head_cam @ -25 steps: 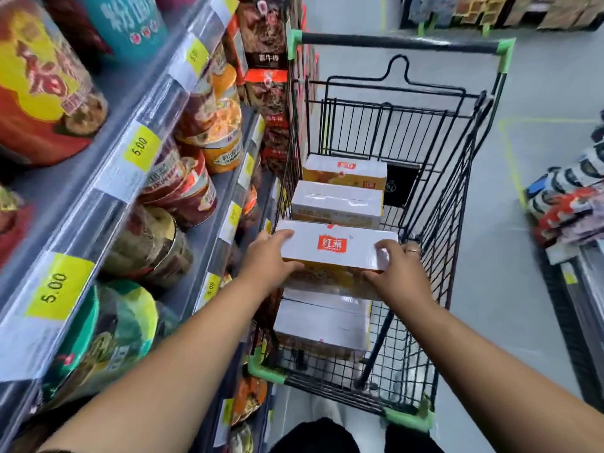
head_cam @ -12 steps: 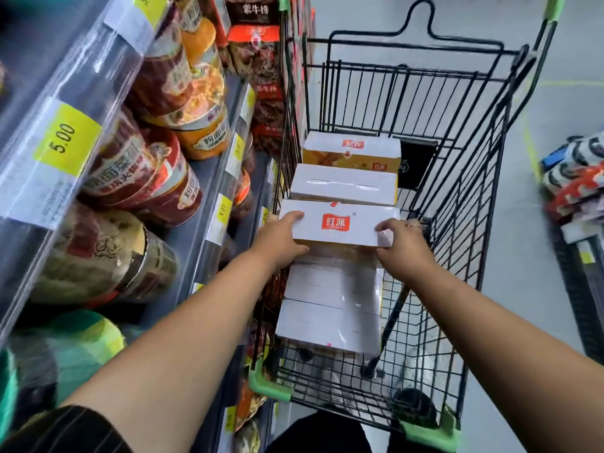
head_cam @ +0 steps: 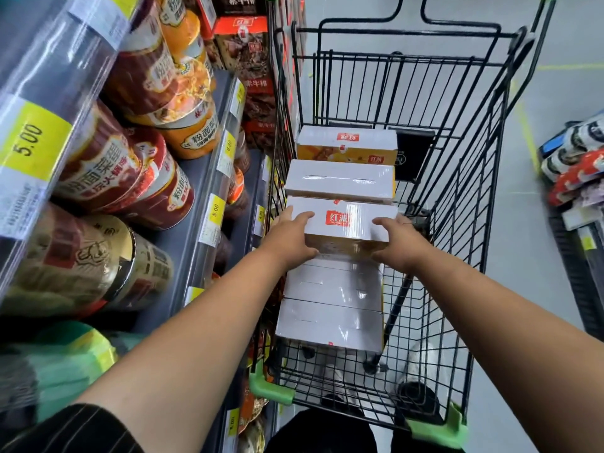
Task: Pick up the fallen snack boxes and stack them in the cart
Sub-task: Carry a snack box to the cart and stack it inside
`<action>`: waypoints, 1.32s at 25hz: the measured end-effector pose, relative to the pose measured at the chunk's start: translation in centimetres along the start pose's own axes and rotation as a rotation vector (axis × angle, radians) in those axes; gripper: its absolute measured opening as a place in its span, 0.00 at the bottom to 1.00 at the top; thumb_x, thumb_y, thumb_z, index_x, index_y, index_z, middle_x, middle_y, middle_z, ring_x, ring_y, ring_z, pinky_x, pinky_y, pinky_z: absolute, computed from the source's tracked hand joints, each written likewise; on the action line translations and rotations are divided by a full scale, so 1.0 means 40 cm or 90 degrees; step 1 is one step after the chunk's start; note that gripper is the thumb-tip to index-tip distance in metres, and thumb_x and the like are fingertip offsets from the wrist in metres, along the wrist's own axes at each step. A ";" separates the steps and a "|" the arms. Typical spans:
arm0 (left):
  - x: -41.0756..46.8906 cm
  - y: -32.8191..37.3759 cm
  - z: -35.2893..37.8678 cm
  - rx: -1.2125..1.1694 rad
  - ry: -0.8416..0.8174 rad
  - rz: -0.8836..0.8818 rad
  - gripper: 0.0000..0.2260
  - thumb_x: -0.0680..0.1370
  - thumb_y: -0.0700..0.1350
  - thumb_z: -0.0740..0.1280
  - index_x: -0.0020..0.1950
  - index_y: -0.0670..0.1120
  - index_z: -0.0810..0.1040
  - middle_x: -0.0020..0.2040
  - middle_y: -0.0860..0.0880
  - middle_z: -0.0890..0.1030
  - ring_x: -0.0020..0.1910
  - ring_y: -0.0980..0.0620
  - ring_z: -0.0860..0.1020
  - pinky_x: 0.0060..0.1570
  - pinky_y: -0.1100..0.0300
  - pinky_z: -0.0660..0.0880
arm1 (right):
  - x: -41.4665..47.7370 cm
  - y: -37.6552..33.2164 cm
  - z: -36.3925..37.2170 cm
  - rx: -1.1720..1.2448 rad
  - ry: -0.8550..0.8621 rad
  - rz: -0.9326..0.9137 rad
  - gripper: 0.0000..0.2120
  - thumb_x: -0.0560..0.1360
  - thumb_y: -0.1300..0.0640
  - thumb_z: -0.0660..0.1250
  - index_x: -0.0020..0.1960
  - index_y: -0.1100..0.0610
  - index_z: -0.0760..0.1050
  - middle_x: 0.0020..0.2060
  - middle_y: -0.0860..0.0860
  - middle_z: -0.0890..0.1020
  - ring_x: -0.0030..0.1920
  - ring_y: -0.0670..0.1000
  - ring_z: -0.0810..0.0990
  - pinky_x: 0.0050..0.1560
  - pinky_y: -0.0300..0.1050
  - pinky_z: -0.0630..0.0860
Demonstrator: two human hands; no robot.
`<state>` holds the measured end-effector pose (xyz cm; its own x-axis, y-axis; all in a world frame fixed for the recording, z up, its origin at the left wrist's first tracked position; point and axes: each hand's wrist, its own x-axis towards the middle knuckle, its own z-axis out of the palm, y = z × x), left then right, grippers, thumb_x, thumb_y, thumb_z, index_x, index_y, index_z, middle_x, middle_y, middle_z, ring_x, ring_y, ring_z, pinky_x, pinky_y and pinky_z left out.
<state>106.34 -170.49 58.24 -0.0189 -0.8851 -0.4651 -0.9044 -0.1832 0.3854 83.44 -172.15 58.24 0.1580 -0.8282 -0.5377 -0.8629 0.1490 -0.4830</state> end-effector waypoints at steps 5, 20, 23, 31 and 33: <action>-0.032 0.065 -0.027 0.013 0.045 0.069 0.37 0.73 0.52 0.73 0.78 0.53 0.58 0.80 0.45 0.51 0.78 0.43 0.51 0.74 0.49 0.56 | -0.052 -0.032 -0.031 -0.007 0.023 -0.021 0.40 0.72 0.56 0.72 0.78 0.50 0.55 0.78 0.58 0.45 0.76 0.57 0.59 0.69 0.43 0.62; -0.265 0.681 -0.140 0.164 0.134 0.457 0.37 0.75 0.53 0.71 0.78 0.53 0.55 0.80 0.46 0.50 0.77 0.43 0.52 0.74 0.49 0.55 | -0.557 0.198 -0.387 0.015 0.309 0.048 0.46 0.70 0.49 0.75 0.79 0.48 0.51 0.78 0.55 0.48 0.75 0.55 0.61 0.70 0.44 0.61; -0.362 0.824 -0.089 0.145 0.131 0.543 0.39 0.75 0.54 0.71 0.79 0.53 0.53 0.79 0.46 0.50 0.77 0.43 0.53 0.73 0.50 0.55 | -0.726 0.293 -0.440 0.020 0.370 0.091 0.48 0.69 0.47 0.76 0.79 0.48 0.50 0.78 0.54 0.47 0.75 0.55 0.60 0.70 0.44 0.61; -0.720 1.186 0.151 0.164 0.110 0.740 0.39 0.73 0.54 0.73 0.78 0.52 0.56 0.78 0.45 0.56 0.75 0.42 0.58 0.73 0.51 0.57 | -1.233 0.558 -0.464 0.042 0.469 0.240 0.49 0.70 0.47 0.75 0.79 0.51 0.48 0.78 0.60 0.46 0.76 0.57 0.58 0.70 0.46 0.61; -0.821 1.259 0.221 0.172 0.100 0.782 0.39 0.73 0.54 0.73 0.78 0.51 0.56 0.78 0.45 0.56 0.76 0.43 0.57 0.73 0.51 0.56 | -1.347 0.615 -0.458 0.063 0.487 0.277 0.49 0.70 0.46 0.75 0.79 0.52 0.47 0.78 0.61 0.46 0.76 0.59 0.58 0.70 0.49 0.62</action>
<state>57.64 -146.87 85.89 -0.8708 -0.4536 0.1894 -0.3848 0.8688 0.3117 44.89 -133.77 88.00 -0.5700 -0.8161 -0.0954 -0.7203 0.5522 -0.4198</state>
